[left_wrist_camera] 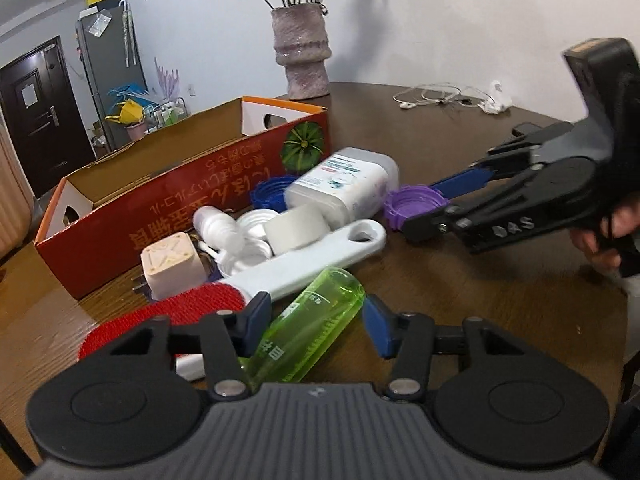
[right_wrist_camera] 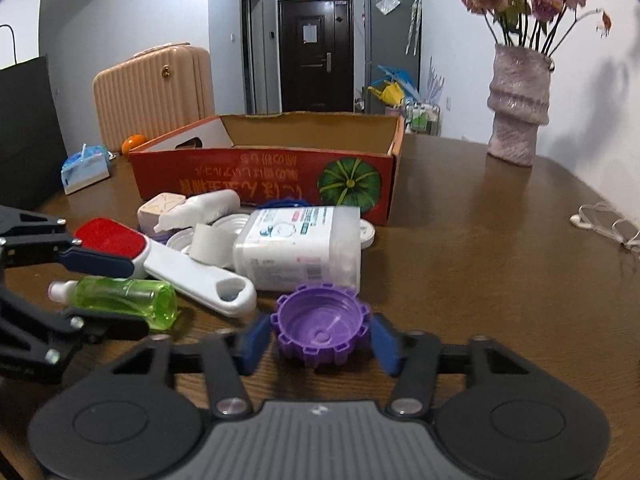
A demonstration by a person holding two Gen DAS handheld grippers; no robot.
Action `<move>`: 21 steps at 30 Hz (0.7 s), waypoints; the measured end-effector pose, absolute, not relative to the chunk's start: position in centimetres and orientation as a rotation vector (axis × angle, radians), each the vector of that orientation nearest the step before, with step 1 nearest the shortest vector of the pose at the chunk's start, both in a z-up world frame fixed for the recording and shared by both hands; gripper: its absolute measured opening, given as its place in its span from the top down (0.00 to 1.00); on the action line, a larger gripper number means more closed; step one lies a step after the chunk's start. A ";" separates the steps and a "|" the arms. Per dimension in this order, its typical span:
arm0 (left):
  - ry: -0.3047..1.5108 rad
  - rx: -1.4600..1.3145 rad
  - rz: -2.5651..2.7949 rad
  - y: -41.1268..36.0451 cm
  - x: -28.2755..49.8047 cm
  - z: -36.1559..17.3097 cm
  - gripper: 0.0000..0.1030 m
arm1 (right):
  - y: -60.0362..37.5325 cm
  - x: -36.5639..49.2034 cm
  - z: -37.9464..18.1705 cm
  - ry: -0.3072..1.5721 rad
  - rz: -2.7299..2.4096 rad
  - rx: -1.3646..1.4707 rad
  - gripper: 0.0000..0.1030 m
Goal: Organize rigid objects
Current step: 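Grasp the green bottle with the left tool while the right tool grasps the purple cap, then carry both into the cardboard box and open both tools to release them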
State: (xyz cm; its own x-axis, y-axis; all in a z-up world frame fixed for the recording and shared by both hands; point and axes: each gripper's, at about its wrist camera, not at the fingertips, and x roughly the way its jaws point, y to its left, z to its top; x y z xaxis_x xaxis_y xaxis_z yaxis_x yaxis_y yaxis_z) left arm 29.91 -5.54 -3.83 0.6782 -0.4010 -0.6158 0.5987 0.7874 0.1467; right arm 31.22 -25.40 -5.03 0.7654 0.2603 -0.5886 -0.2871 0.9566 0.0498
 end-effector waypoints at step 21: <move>0.693 0.318 -0.552 -5.7 27.6 -3.9 0.69 | -24.4 25.1 -5.1 0.610 0.393 -0.041 0.51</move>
State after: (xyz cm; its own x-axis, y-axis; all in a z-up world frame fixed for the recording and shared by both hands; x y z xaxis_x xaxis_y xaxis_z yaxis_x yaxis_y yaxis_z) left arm 27.57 -5.67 -3.94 0.6356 -0.3713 -0.6769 0.5761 0.8117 0.0957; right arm 25.10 -24.37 -5.10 0.7484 0.3469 -0.5654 -0.3711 0.9254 0.0766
